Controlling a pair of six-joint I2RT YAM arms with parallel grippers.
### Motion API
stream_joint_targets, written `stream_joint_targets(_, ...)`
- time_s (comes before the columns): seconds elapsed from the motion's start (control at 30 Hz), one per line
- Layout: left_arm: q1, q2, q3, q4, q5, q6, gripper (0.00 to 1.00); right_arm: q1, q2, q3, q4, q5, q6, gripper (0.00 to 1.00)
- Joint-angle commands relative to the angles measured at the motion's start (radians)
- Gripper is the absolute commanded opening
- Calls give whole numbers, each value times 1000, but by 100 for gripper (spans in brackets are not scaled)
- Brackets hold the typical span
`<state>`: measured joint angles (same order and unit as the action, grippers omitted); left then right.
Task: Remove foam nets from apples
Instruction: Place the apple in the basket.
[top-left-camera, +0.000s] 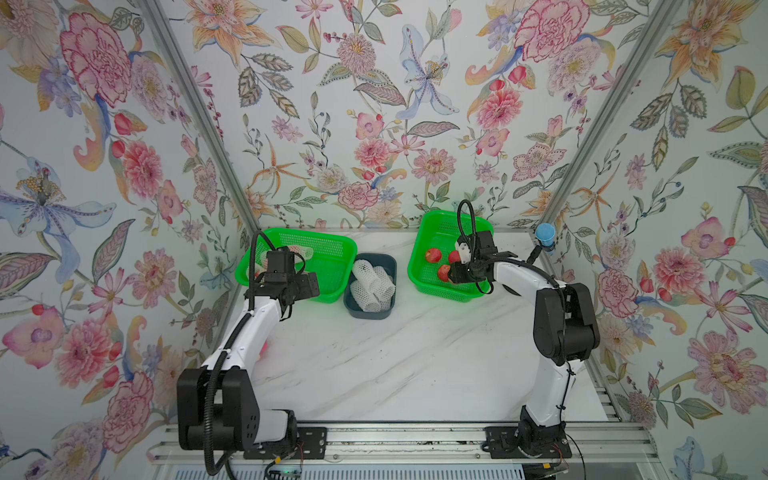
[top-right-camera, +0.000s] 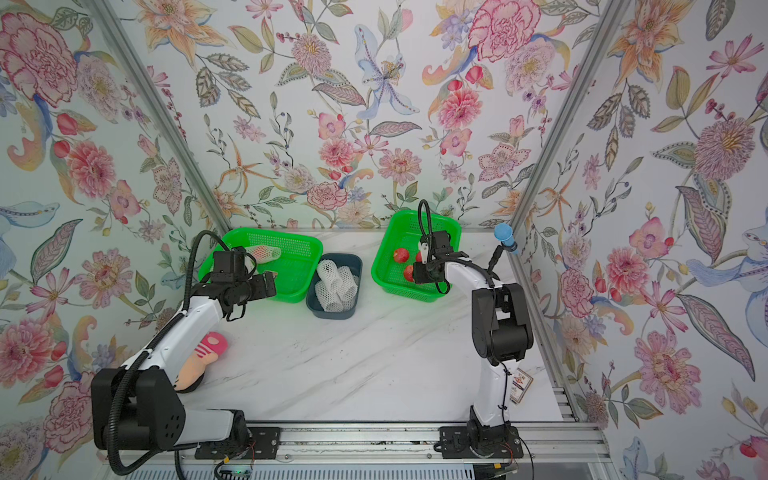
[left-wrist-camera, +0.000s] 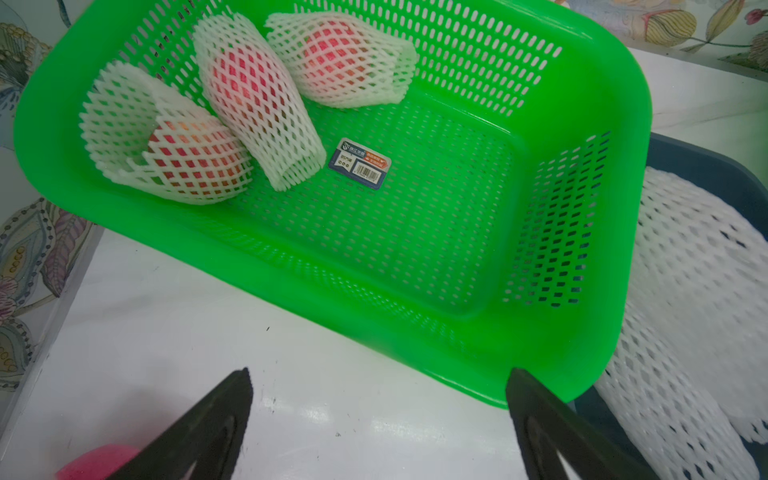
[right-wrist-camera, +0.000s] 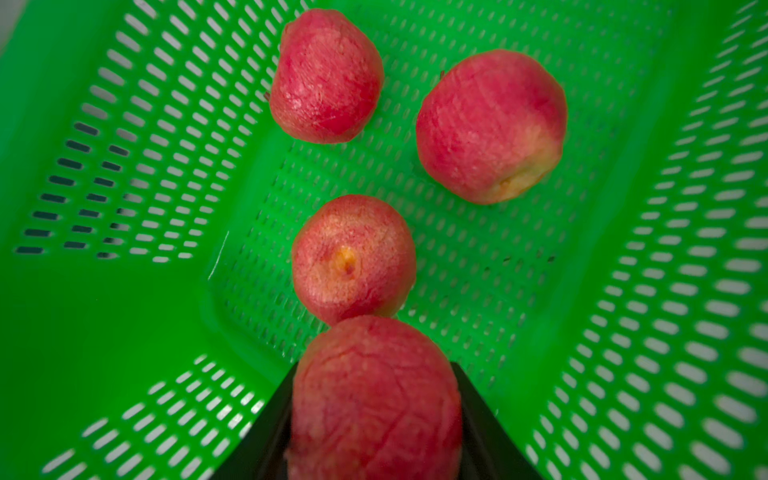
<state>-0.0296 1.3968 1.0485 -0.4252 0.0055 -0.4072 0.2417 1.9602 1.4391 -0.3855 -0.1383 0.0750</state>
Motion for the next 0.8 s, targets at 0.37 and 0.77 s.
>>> stream_joint_targets(0.37, 74, 295, 245, 148, -1, 6, 95, 20, -7, -6, -23, 48, -24, 62)
stream_joint_targets(0.77, 93, 590, 569, 134, -7, 72, 91, 33, -133, -59, -24, 75, -41, 90)
